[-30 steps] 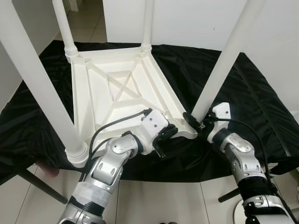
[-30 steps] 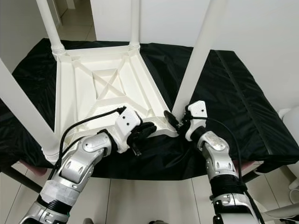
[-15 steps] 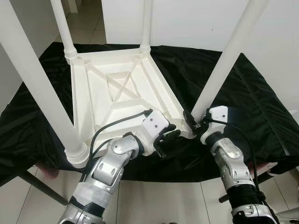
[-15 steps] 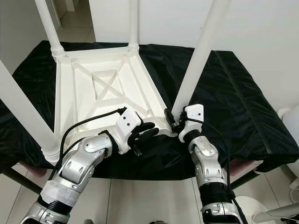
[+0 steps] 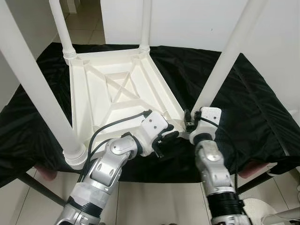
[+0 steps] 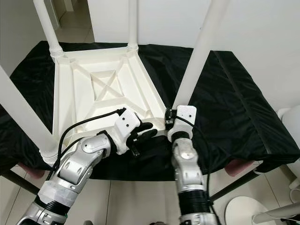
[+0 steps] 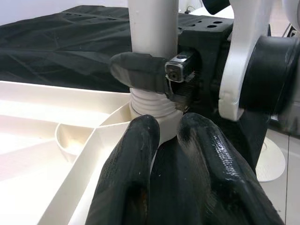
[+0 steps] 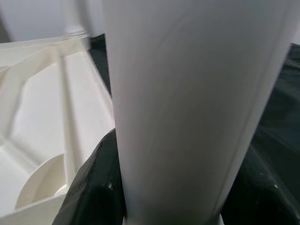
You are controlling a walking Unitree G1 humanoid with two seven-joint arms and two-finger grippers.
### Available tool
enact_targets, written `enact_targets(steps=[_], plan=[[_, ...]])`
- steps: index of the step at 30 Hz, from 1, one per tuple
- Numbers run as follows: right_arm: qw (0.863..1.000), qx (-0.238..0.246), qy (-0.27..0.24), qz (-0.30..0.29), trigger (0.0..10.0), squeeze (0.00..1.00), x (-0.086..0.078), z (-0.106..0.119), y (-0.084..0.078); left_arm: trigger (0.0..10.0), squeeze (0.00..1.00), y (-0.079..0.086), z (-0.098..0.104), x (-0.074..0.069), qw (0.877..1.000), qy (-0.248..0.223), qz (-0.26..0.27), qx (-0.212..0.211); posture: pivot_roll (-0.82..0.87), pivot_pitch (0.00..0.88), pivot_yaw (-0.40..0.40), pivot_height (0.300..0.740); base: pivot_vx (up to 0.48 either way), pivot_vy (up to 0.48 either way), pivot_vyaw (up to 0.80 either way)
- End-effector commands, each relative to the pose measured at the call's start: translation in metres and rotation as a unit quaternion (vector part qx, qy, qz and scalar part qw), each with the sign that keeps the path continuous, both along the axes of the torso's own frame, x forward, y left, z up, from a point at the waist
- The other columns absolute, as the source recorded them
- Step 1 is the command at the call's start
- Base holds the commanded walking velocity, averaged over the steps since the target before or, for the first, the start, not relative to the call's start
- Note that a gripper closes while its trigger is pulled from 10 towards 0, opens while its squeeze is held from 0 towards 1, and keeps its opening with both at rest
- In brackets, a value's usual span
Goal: Building children table
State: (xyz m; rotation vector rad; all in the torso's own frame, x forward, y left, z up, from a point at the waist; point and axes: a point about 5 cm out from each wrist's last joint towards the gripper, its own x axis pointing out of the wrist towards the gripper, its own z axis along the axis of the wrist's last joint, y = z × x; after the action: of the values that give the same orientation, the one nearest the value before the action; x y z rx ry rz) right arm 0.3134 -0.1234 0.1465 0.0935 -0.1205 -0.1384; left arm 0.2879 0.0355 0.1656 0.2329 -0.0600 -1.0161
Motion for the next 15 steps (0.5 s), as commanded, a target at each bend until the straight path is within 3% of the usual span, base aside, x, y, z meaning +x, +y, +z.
enact_targets(steps=[1, 5, 6, 8, 9, 15], plan=[[0.999, 0.007, 0.032, -0.019, 10.0, 0.0, -0.004, -0.013, 0.0, 10.0, 0.0, 0.002, 0.001, 0.002, 1.0, -0.01, 0.018, 0.003, 0.01, 0.054, -0.03, 0.74, 0.0, 0.0, 0.0], [1.0, 0.006, 0.004, 0.014, 10.0, 0.0, -0.005, -0.004, 0.01, 10.0, 0.0, 0.006, 0.002, 0.005, 0.999, -0.014, 0.039, -0.001, 0.01, 0.053, -0.031, 0.74, 0.0, 0.0, 0.0], [1.0, 0.0, -0.004, 0.026, 10.0, 0.18, -0.007, -0.003, 0.009, 10.0, 0.0, 0.008, 0.002, 0.006, 0.999, -0.02, 0.048, 0.0, 0.01, 0.053, -0.031, 0.74, 0.0, 0.0, 0.0], [1.0, -0.002, -0.003, 0.026, 10.0, 0.18, -0.008, -0.003, 0.008, 10.0, 0.0, 0.009, 0.002, 0.006, 0.999, -0.021, 0.05, 0.001, 0.01, 0.053, -0.031, 0.74, 0.0, 0.0, 0.0], [1.0, 0.001, -0.009, 0.029, 10.0, 1.0, -0.009, -0.002, 0.005, 10.0, 0.0, 0.009, 0.002, 0.006, 0.998, -0.021, 0.052, 0.0, 0.01, 0.051, -0.032, 0.74, 0.0, 0.0, 0.0], [0.998, -0.013, -0.028, 0.049, 10.0, 1.0, -0.01, 0.005, -0.003, 10.0, 0.0, 0.011, -0.001, 0.002, 0.999, -0.016, 0.042, 0.005, 0.01, 0.052, -0.029, 0.74, 0.0, 0.0, 0.0]])
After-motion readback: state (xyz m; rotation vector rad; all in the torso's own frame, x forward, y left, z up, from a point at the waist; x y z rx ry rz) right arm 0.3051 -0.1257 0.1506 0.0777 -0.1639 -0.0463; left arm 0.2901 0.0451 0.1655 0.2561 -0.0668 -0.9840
